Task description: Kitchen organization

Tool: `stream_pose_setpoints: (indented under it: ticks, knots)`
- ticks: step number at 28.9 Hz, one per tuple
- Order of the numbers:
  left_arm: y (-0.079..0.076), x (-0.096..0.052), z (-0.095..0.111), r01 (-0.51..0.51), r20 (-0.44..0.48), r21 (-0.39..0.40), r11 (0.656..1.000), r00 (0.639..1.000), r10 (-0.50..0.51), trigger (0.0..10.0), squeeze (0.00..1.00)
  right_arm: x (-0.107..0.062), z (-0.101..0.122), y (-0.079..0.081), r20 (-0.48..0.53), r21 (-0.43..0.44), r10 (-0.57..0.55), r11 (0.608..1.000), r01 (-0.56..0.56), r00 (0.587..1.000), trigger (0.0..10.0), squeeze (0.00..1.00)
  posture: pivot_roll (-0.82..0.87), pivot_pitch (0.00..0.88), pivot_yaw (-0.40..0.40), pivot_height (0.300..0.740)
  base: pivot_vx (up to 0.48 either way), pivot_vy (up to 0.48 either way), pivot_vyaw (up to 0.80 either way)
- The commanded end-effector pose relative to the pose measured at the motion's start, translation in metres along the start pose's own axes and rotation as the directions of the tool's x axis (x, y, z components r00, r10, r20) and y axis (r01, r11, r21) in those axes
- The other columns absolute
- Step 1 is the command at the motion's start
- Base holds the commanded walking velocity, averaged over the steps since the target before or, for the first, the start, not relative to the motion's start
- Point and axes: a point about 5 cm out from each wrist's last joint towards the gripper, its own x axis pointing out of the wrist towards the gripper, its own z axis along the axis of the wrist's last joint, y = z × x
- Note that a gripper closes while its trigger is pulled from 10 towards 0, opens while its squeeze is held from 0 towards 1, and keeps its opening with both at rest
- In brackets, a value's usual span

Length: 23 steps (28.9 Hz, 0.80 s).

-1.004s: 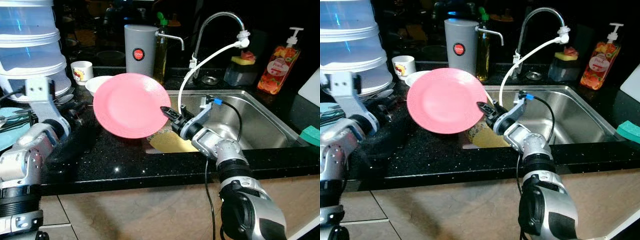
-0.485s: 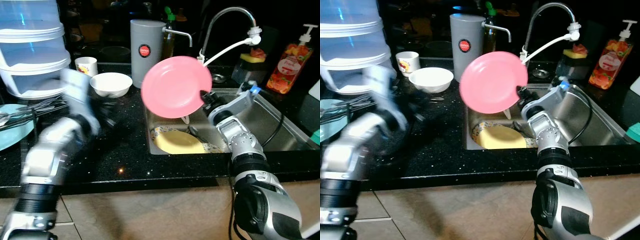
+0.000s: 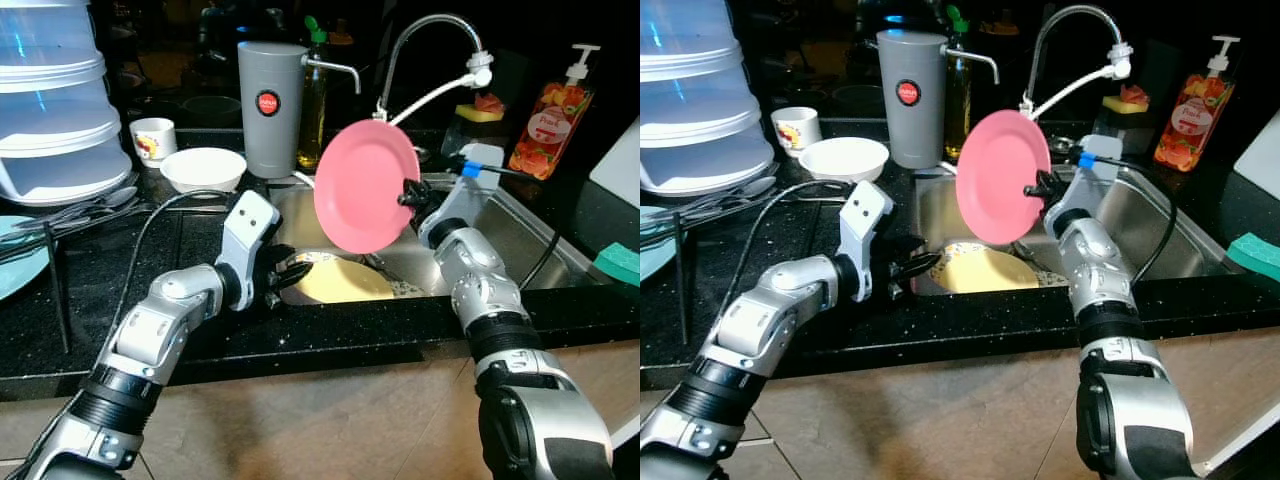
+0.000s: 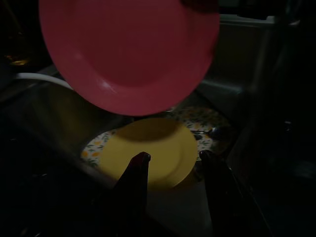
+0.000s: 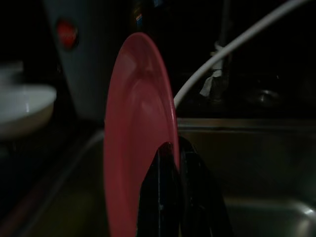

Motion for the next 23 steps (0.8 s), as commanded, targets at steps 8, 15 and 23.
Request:
stream_pose_setpoints:
  ticks: [8, 15, 23]
  knots:
    - [0.010, -0.003, -0.003, -0.058, -0.035, 0.018, 0.998, 0.998, 0.058, 10.0, 0.00, -0.007, -0.033, 0.010, -0.212, -0.225, 0.076, 0.966, -0.125, 0.974, 10.0, 0.00, 0.06, 0.000, -0.049, 0.740, 0.000, 0.000, 0.00]
    - [0.006, -0.001, -0.005, -0.040, -0.027, -0.021, 0.999, 0.999, 0.039, 10.0, 0.00, -0.008, -0.038, 0.011, -0.245, -0.240, 0.079, 0.961, -0.139, 0.966, 10.0, 0.26, 0.06, 0.000, -0.050, 0.740, 0.000, 0.000, 0.00]
    - [0.009, -0.002, -0.005, -0.049, -0.029, -0.022, 0.999, 0.998, 0.049, 10.0, 0.00, -0.008, -0.038, 0.009, -0.242, -0.245, 0.054, 0.963, -0.115, 0.969, 10.0, 1.00, 0.06, 0.000, -0.049, 0.740, 0.000, 0.000, 0.00]
